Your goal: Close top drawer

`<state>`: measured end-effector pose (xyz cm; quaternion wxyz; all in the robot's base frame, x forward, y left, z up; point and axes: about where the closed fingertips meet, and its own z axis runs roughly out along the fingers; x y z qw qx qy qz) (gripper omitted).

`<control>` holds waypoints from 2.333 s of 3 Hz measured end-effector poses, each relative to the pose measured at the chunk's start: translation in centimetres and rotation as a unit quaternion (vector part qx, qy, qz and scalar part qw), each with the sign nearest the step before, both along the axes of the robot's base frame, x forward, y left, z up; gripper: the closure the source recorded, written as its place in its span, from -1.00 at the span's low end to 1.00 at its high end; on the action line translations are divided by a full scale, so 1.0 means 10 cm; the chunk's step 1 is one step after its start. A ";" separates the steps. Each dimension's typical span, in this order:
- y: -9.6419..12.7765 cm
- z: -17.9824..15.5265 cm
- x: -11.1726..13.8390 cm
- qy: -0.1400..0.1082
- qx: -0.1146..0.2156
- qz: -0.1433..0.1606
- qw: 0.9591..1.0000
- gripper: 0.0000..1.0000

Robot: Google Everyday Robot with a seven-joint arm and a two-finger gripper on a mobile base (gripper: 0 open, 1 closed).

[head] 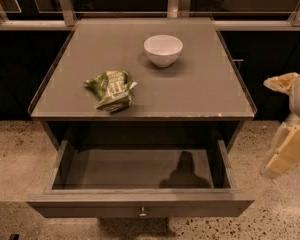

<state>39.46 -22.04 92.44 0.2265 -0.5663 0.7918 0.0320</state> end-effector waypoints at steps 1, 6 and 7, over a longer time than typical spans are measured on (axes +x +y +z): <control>0.01 -0.03 -0.03 0.002 0.007 -0.001 1.000 -0.70; 0.18 -1.03 -0.53 -0.025 0.114 -0.018 0.993 1.00; 0.37 -1.76 -0.76 0.011 0.206 -0.026 0.978 1.00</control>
Offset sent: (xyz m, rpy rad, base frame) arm -0.0031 0.0013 -0.0033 0.0154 0.0035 -0.0019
